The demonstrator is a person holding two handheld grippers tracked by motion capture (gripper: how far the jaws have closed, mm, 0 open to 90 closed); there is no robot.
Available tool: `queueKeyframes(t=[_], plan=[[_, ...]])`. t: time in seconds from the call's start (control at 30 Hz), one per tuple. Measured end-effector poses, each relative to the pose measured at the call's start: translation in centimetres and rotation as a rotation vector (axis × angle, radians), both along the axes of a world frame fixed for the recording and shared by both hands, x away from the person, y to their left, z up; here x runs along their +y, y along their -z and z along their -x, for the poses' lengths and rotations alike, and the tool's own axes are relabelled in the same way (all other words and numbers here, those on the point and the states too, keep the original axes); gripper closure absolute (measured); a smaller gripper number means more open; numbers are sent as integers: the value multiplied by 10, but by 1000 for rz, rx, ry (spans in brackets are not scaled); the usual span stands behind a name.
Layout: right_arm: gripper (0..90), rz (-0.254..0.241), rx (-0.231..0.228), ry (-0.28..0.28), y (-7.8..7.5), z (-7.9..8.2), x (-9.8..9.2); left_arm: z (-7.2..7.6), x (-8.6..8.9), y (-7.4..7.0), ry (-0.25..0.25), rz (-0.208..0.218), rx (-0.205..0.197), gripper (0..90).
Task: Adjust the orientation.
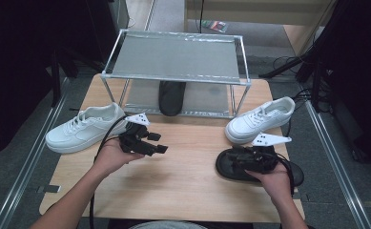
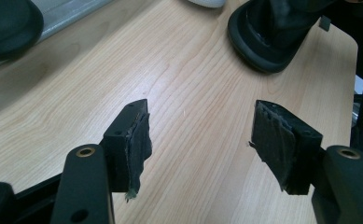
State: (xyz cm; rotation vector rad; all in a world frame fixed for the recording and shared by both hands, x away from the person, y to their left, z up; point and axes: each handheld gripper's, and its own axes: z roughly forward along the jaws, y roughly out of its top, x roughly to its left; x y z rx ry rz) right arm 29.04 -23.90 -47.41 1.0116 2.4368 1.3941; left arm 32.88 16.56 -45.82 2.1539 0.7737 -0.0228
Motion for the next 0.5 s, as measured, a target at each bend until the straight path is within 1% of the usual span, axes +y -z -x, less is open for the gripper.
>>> queueKeyframes(t=[0.17,0.27,0.3,0.37,0.5], plan=[[585,15,-4,13,0,5,-9,-3,-3,-2,5,10,-11,381],[585,19,2,21,1,8,-15,-5,-6,-2,16,30,7,381],[585,22,3,25,2,9,-16,-5,-8,-3,19,33,3,381],[587,36,8,30,3,12,-20,-4,-12,-3,32,20,-14,382],[589,46,3,39,4,17,-27,-6,-16,-1,44,17,-3,381]])
